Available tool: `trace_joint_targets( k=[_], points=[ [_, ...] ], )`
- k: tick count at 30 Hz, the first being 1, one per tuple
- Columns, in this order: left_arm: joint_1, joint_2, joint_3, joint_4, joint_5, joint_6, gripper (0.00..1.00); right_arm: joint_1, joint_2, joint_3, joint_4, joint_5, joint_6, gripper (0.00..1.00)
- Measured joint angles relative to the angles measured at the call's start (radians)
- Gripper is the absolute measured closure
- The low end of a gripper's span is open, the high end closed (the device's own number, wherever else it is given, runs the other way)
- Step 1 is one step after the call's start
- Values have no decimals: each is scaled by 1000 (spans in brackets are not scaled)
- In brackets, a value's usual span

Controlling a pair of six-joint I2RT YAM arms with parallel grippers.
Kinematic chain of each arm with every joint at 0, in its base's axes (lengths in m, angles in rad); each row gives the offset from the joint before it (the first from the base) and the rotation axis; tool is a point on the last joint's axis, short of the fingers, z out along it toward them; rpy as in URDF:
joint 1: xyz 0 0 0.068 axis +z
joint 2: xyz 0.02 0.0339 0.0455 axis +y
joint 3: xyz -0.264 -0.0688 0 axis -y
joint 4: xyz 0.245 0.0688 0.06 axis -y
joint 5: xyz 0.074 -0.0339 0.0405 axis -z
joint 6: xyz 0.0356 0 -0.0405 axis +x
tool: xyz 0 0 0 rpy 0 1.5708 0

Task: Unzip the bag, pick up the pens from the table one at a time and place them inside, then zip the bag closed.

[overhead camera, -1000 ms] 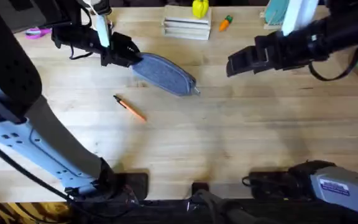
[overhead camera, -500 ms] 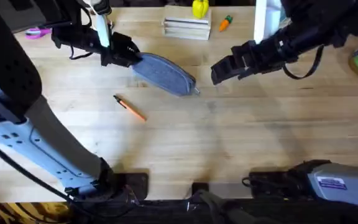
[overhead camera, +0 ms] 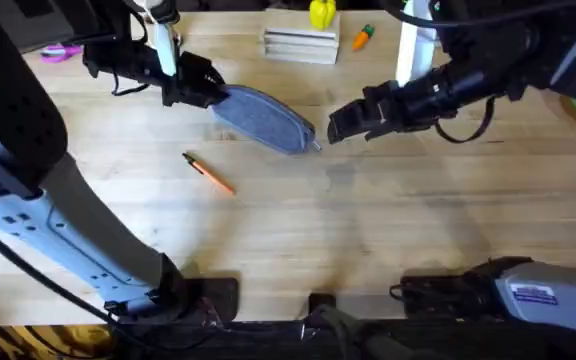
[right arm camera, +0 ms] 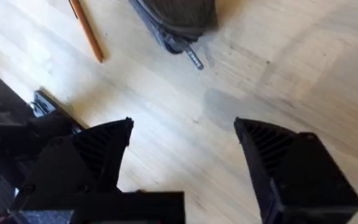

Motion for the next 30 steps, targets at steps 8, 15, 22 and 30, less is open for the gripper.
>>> trace_joint_targets(
  k=[8,15,22,30],
  points=[
    [0,0,0,0,0,0,958,0,0,-118,275,-103,199,9],
    [0,0,0,0,0,0,958,1,0,-224,441,-137,352,9],
    [0,0,0,0,0,0,958,1,40,-263,560,-152,442,9],
    [0,0,0,0,0,0,958,6,163,-264,744,-192,524,9]
  ],
)
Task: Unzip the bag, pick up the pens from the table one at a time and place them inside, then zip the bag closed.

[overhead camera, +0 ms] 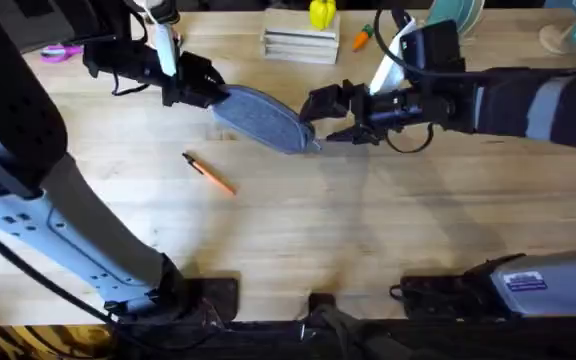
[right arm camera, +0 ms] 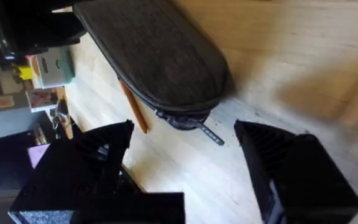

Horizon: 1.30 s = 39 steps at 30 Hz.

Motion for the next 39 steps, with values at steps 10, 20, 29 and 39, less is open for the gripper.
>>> trace_joint_targets(
  k=[10,20,29,39],
  points=[
    [0,0,0,0,0,0,958,48,89,-3,141,-90,101,9],
    [0,0,0,0,0,0,958,47,89,-3,186,-191,124,9],
    [0,0,0,0,0,0,958,-8,89,-3,187,-278,136,9],
    [0,0,0,0,0,0,958,-17,66,38,259,-333,229,9]
  ],
)
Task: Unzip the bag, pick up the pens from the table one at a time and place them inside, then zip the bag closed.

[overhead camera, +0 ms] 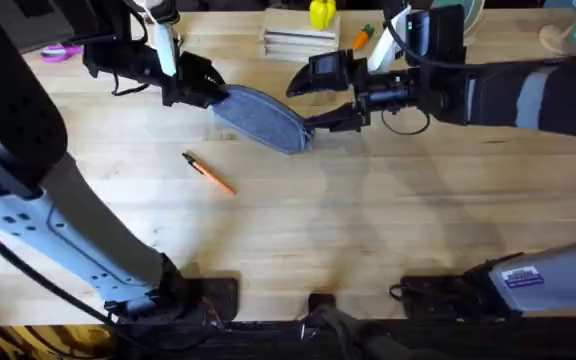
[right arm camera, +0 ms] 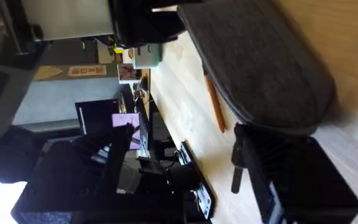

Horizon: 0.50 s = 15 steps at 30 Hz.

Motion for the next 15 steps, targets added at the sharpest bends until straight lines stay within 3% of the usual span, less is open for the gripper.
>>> trace_joint_targets(
  k=[6,15],
  points=[
    [0,0,0,0,0,0,958,48,-1,64,13,-7,26,9],
    [0,0,0,0,0,3,958,99,-2,67,6,-8,33,9]
  ],
)
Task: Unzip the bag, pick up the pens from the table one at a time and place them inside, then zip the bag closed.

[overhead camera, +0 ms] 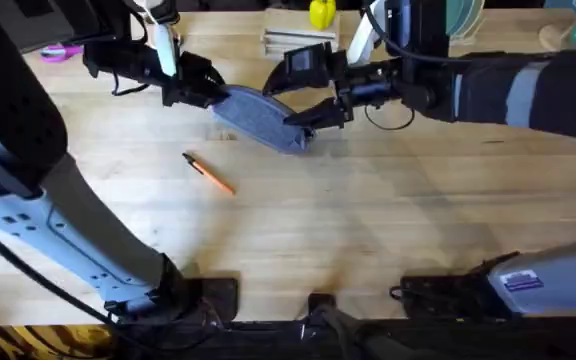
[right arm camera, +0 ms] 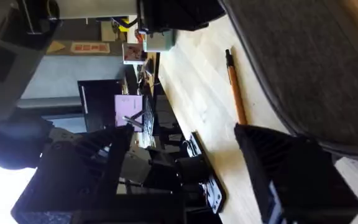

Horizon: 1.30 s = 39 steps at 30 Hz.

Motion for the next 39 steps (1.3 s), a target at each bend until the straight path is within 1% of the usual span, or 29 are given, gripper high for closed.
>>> trace_joint_targets(
  k=[5,9,11,13,14,17,20,22,24,26,28,39],
  points=[
    [0,0,0,0,0,0,958,1,0,12,-2,0,-5,9],
    [0,0,0,0,0,0,958,3,-13,51,-14,8,-28,9],
    [0,0,0,0,0,0,958,3,-48,71,-64,30,-57,9],
    [0,0,0,0,0,0,958,3,-99,95,-171,73,-104,9],
    [0,0,0,0,0,0,958,10,-209,147,-469,228,-226,9],
    [0,0,0,0,0,0,958,37,-277,179,-632,377,-302,9],
    [0,0,0,0,0,0,958,102,-339,201,-735,534,-343,9],
    [0,0,0,0,0,0,958,161,-369,206,-771,611,-357,9],
    [0,0,0,0,0,0,958,219,-379,207,-780,659,-367,9],
    [0,0,0,0,0,0,958,267,-374,207,-781,689,-375,9],
    [0,0,0,0,0,0,958,296,-364,207,-780,708,-380,9],
    [0,0,0,0,0,0,958,295,-303,207,-780,750,-382,9]
  ],
)
